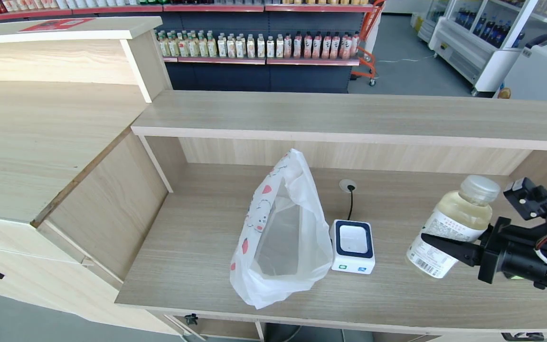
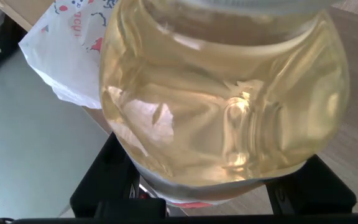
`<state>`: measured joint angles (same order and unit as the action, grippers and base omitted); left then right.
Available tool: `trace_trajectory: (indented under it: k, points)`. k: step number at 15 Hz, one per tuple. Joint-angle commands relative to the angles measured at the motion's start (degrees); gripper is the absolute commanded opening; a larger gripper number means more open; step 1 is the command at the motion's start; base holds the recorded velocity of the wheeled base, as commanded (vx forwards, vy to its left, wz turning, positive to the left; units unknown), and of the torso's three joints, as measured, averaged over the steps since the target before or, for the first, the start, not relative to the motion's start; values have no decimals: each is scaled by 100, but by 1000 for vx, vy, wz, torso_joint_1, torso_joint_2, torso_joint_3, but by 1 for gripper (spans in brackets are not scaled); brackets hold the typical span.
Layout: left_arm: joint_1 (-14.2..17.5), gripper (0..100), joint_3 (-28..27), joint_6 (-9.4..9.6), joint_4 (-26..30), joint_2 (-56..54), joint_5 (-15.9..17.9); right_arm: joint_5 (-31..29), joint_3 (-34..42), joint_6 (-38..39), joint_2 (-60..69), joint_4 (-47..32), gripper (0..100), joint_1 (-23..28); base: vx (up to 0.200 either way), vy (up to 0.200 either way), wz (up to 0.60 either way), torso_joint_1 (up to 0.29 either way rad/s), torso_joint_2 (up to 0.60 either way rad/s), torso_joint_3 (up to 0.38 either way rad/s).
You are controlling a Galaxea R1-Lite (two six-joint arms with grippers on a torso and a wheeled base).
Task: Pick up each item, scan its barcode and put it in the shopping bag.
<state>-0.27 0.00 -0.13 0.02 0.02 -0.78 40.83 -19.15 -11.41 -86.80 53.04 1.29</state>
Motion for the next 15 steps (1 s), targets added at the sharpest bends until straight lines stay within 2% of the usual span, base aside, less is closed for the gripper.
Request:
trace_trajectory:
  k: [1, 6, 10, 14, 15]
  points:
    - [0, 100, 0, -4, -2, -2, -1, -5, 8, -2, -4, 13, 0, 3, 0, 0, 0, 0, 0, 0]
    - [0, 100, 0, -4, -2, -2, -1, 13, -71, 25, -65, 4, 0, -85, 0, 0, 0, 0, 0, 0]
    - [0, 100, 0, -31, -2, -2, -10, 4, -361, 438, -65, -13, 0, -419, 0, 200, 0, -1, 0, 4]
    - [0, 100, 0, -13, -2, -2, -1, 4, -519, 473, -215, -48, 0, -701, 0, 200, 0, 10, 2, 0]
    - [0, 100, 0, -13, -2, -2, -1, -5, -519, 473, -303, -39, 0, -788, 0, 0, 0, 0, 0, 0]
